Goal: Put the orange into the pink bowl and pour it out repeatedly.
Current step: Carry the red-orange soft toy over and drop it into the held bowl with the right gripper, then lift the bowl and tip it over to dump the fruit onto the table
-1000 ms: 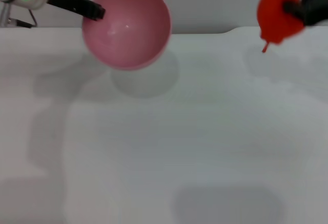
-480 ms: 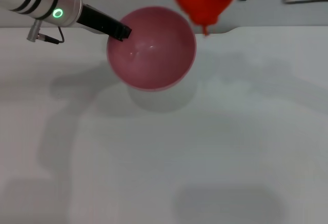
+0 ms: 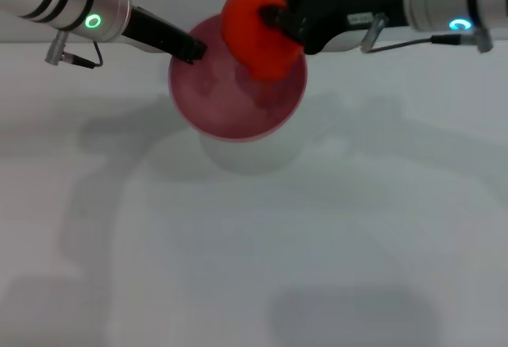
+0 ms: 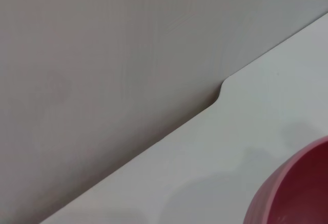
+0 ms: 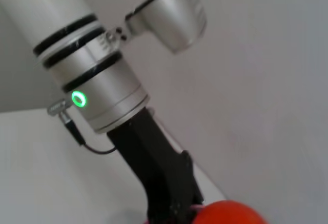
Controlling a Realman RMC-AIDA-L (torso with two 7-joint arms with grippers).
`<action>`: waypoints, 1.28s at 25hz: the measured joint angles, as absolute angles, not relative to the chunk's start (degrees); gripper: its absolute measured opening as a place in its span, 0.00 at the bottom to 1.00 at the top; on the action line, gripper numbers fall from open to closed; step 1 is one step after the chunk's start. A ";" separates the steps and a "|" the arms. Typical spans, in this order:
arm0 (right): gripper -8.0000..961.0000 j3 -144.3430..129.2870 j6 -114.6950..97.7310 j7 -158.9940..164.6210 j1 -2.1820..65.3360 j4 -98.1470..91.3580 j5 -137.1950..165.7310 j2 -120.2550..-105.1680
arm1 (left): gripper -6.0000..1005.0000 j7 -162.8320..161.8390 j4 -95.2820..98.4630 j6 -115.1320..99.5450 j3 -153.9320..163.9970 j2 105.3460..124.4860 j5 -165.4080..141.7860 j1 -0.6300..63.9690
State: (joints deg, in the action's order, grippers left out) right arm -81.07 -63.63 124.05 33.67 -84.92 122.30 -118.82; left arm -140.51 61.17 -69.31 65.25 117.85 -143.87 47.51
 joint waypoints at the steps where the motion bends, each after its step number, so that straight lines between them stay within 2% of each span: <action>1: 0.06 -81.18 -63.54 124.01 34.36 -83.59 122.29 -118.82 | 0.05 -140.50 61.17 -69.31 65.30 117.85 -143.88 47.48; 4: 0.06 -81.38 -63.34 123.98 35.91 -80.91 122.28 -118.82 | 0.05 -140.49 61.17 -69.30 65.35 117.85 -143.87 47.47; 7: 0.12 -81.55 -63.13 123.87 36.25 -80.47 122.35 -118.83 | 0.05 -140.43 61.16 -69.32 65.39 117.85 -143.92 47.44; 13: 0.36 -81.13 -61.48 123.38 34.27 -82.76 121.92 -118.87 | 0.05 -140.23 61.17 -69.16 65.39 117.85 -143.85 47.45; 16: 0.52 -80.87 -56.26 118.44 28.36 -86.58 116.42 -118.94 | 0.05 -140.12 61.08 -68.81 65.38 117.84 -143.88 47.32; 17: 0.57 -79.82 -53.27 109.70 23.33 -87.20 107.06 -118.97 | 0.05 -140.02 60.95 -68.54 65.38 117.84 -143.87 47.12; 18: 0.58 -79.82 -53.27 109.70 23.33 -87.20 107.06 -118.97 | 0.05 -140.02 60.95 -68.54 65.38 117.84 -143.87 47.12; 19: 0.60 -79.12 -52.64 104.30 20.51 -86.66 101.31 -118.98 | 0.05 -140.02 60.95 -68.54 65.38 117.84 -143.87 47.12; 22: 0.64 -77.87 -57.34 77.90 14.25 -78.10 73.50 -118.78 | 0.05 -139.72 60.76 -67.30 65.70 117.80 -143.87 45.86; 24: 0.67 -77.14 -63.51 63.83 12.60 -71.13 57.72 -118.74 | 0.05 -139.69 60.78 -66.40 66.36 117.80 -143.86 45.33; 27: 0.67 -73.78 -75.83 44.66 11.88 -57.22 36.54 -118.80 | 0.05 -139.67 60.78 -64.73 68.36 117.81 -143.41 44.80; 32: 0.66 -71.73 -86.17 28.40 12.34 -43.55 23.84 -118.91 | 0.05 -139.66 60.81 -63.22 70.52 117.83 -142.92 44.41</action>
State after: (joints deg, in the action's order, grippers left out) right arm -71.73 -86.17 28.41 12.34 -43.55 23.84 -118.91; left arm -139.66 60.81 -63.22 70.52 117.83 -142.92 44.41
